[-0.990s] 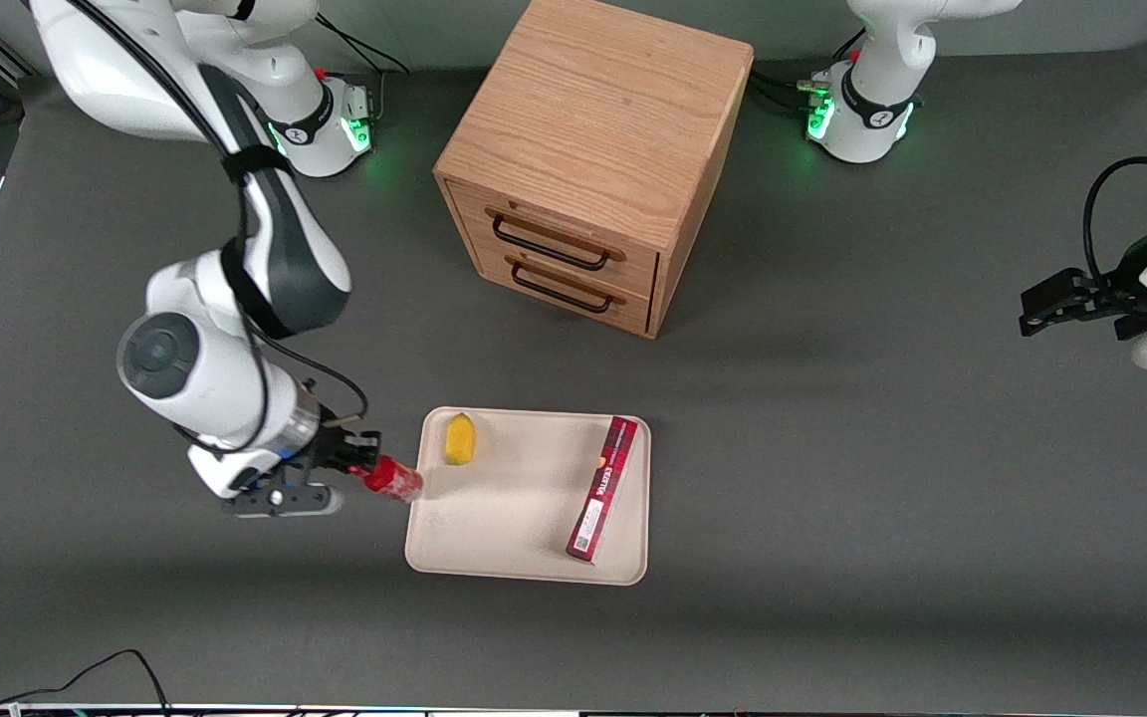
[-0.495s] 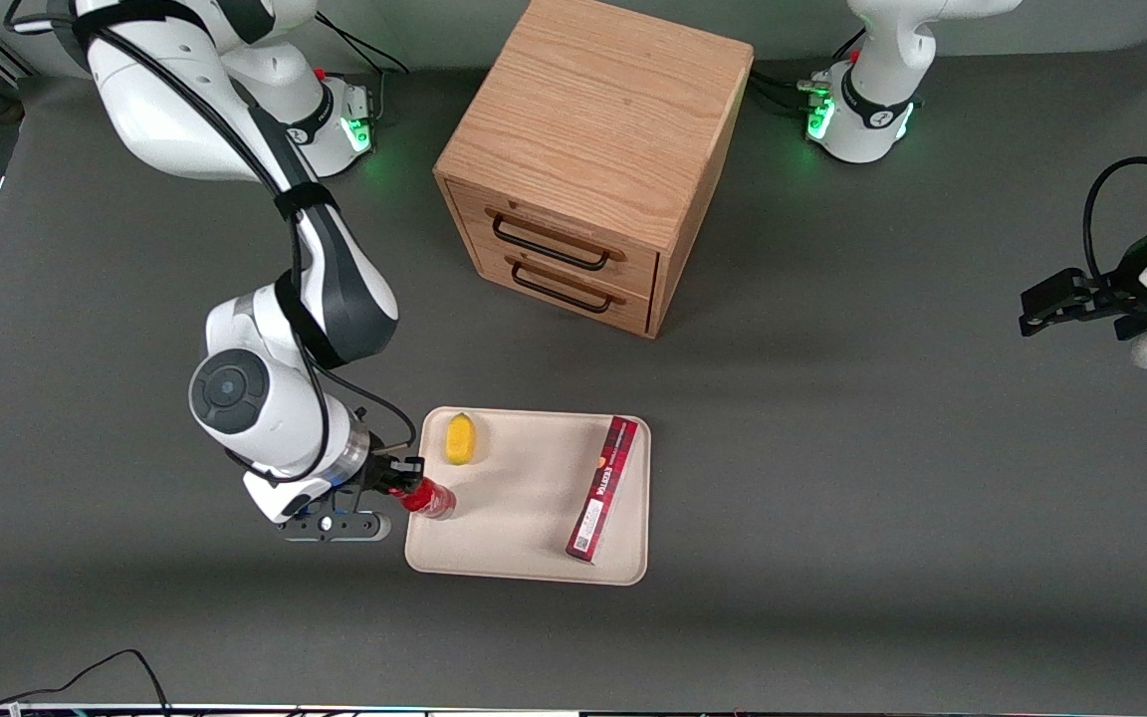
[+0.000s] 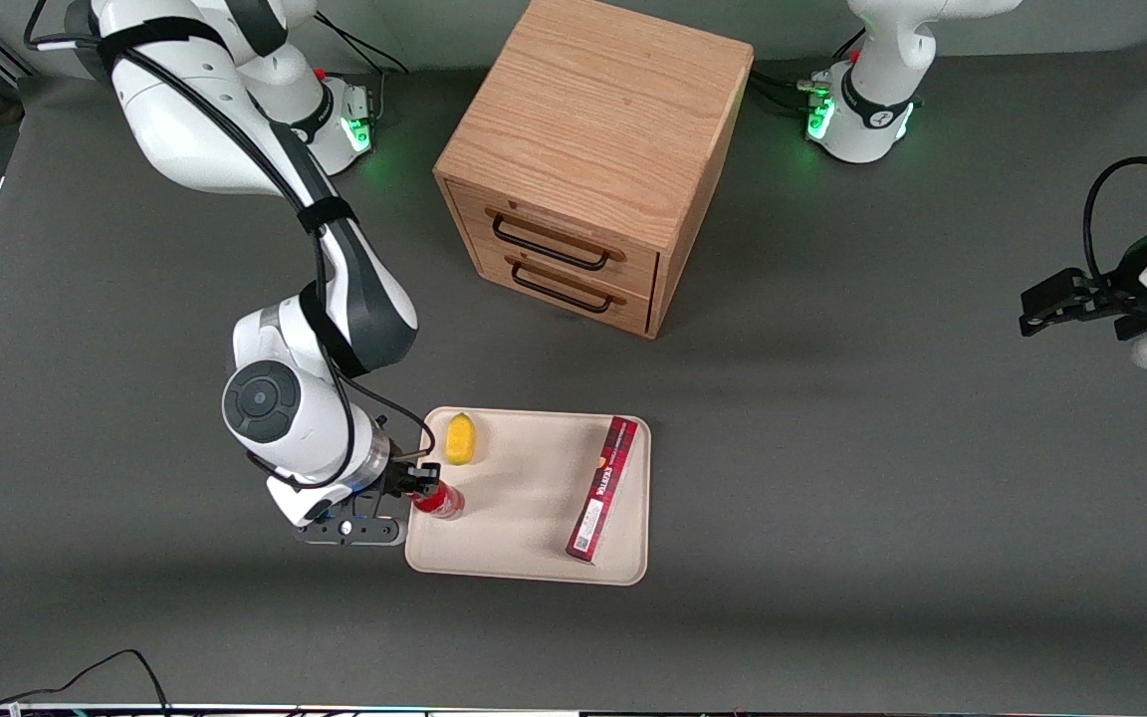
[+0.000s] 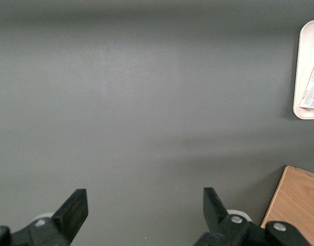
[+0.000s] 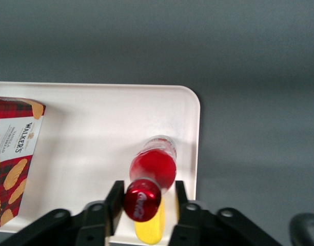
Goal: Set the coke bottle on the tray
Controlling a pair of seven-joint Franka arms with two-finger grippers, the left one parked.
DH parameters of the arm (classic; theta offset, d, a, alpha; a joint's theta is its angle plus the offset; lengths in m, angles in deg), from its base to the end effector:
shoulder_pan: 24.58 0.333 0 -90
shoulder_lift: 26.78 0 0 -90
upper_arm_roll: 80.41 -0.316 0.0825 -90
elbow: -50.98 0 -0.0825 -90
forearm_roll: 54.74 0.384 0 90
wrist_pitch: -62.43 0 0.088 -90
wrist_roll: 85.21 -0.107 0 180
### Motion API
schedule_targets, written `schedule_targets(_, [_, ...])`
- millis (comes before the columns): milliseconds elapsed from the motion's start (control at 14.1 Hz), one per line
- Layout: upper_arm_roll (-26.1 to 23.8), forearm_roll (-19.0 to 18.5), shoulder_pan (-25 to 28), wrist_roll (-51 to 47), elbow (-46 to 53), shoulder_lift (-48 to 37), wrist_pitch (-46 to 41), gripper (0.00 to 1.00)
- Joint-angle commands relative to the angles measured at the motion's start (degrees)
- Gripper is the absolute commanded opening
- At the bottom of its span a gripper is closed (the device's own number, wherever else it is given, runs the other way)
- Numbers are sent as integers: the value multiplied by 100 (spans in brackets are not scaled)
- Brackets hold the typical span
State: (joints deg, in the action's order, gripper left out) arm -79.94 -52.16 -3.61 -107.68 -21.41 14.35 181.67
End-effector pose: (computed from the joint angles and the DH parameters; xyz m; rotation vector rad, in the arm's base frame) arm 0.7042 0.2674 0.3415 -3.0689 0.0800 -0.1230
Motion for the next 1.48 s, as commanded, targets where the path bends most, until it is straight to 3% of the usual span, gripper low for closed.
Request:
schedule_targets(0, [268,-82,74,-73,277,-34,-102,100])
schedule_targets(141, [278,-449,21,-73,321,-516,-863,100])
schedule_targets(354, [243,-478,-329,-38,340,-1368,-1805,100])
schedule_targets(495, [226,-504,-505,565,225,-1869,-2552,100])
schedule_targets(707, [400,-443,-997,1629,-494,-2827,-2581,100])
schedule_targets(1061, [867,-241,-1323,2449,-1566,-4295,-2687,100])
schedule_targets(1414, [779,-196,-1482,2406,-1735,-4464,-2695,100])
